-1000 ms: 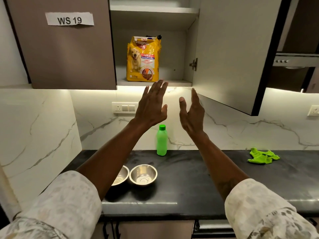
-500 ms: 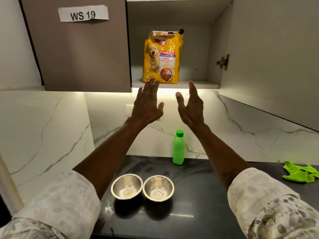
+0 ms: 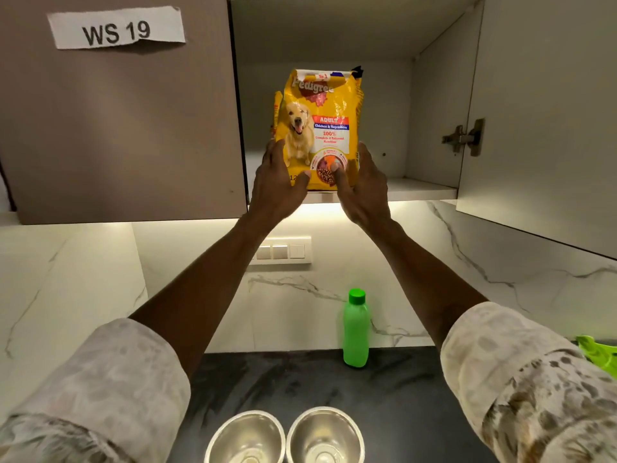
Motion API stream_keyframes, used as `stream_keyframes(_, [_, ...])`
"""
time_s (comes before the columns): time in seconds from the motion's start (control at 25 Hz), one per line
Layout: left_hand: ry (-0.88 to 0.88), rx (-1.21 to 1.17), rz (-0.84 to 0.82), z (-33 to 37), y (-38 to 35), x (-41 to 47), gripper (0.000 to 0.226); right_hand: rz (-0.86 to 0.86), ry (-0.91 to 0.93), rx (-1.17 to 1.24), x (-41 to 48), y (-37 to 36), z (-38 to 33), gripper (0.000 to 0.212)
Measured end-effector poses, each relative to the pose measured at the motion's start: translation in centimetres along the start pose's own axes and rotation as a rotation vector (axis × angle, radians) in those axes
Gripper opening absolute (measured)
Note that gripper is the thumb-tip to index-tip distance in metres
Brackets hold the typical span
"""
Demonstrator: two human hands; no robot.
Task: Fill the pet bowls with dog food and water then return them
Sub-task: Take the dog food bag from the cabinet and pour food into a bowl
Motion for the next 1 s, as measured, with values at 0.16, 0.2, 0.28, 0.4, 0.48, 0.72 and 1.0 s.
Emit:
stream_keyframes(0.16, [0.175,-0.173,-0.013,-0.2,-0.5,3.4,0.078,-0.034,-0.034,-0.029,2.7,-1.2,2.1,0.06])
stream_keyframes(0.2, [0.225,-0.207,-0.039,-0.4,-0.7,4.0,0.08,-0.038,-0.054,-0.029,3.1,-1.4,2.4,0.061])
stream_keyframes(0.28, [0.323,-0.287,-0.109,-0.9,-1.2,5.0,0.079,-0.046,-0.108,-0.014,4.0,-2.0,3.4,0.064])
stream_keyframes(0.4, [0.432,-0.362,-0.209,-1.3,-1.5,6.2,0.082,-0.099,-0.287,0.071,5.3,-2.5,5.4,0.078])
stream_keyframes(0.48, [0.494,-0.465,-0.273,-1.6,-1.6,6.9,0.093,-0.211,-0.433,0.164,5.9,-2.3,6.2,0.08])
stream_keyframes(0.72, [0.485,-0.623,-0.343,-1.8,-1.5,5.7,0.086,-0.404,-0.468,0.45,5.4,-0.9,5.5,0.039])
stream_keyframes(1.0, [0.392,-0.762,-0.379,-0.2,0.0,1.3,0.047,-0.319,-0.474,0.604,3.7,1.9,3.5,0.05])
Point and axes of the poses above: each hand's wrist, its own x-axis towards the middle knuckle, its own y-axis out of the back of the hand, z = x × y, the point moved 3 cm from there along x, towards the middle knuckle, and after that the axes turned 14 degrees about y, right-handed, at the moved point
